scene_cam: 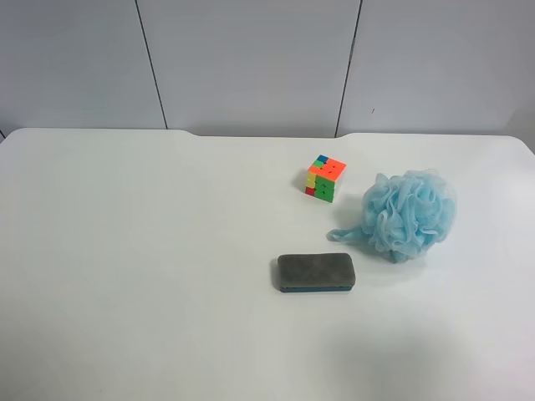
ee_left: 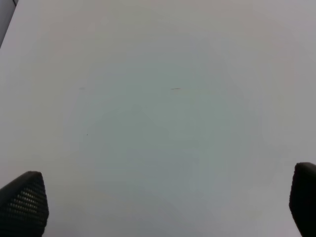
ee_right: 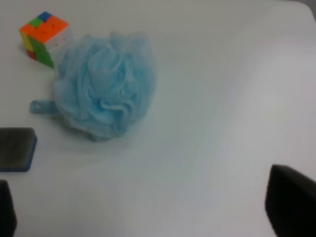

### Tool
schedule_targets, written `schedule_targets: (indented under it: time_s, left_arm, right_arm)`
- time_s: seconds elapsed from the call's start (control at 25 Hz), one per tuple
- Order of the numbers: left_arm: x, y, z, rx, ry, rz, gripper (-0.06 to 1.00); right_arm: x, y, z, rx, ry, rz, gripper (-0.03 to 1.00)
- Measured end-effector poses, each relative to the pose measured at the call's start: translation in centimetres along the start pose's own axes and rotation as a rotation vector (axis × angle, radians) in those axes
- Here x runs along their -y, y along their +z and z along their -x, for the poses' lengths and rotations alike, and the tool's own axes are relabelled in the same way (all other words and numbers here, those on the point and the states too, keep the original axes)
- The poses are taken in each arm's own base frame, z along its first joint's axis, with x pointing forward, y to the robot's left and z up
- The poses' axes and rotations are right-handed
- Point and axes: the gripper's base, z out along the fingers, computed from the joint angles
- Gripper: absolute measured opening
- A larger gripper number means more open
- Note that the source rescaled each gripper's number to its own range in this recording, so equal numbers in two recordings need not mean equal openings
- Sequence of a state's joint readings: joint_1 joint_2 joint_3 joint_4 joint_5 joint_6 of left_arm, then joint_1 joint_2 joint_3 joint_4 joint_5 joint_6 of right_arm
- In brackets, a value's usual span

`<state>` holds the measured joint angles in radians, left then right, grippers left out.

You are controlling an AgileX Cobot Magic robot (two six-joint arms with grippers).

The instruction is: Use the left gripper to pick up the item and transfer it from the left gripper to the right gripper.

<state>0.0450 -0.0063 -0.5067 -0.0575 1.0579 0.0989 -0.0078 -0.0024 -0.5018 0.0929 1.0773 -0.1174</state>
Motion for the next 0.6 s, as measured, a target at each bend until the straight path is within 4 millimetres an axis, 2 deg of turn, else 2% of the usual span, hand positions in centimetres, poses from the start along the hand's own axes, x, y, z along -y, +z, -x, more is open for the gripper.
schedule_targets:
  time_s: [0.6]
  left_arm:
    - [0.00, 0.00, 0.01, 0.001, 0.001, 0.000, 0.98]
  right_arm:
    - [-0.01, 0.01, 0.00, 0.000, 0.007, -0.011, 1.00]
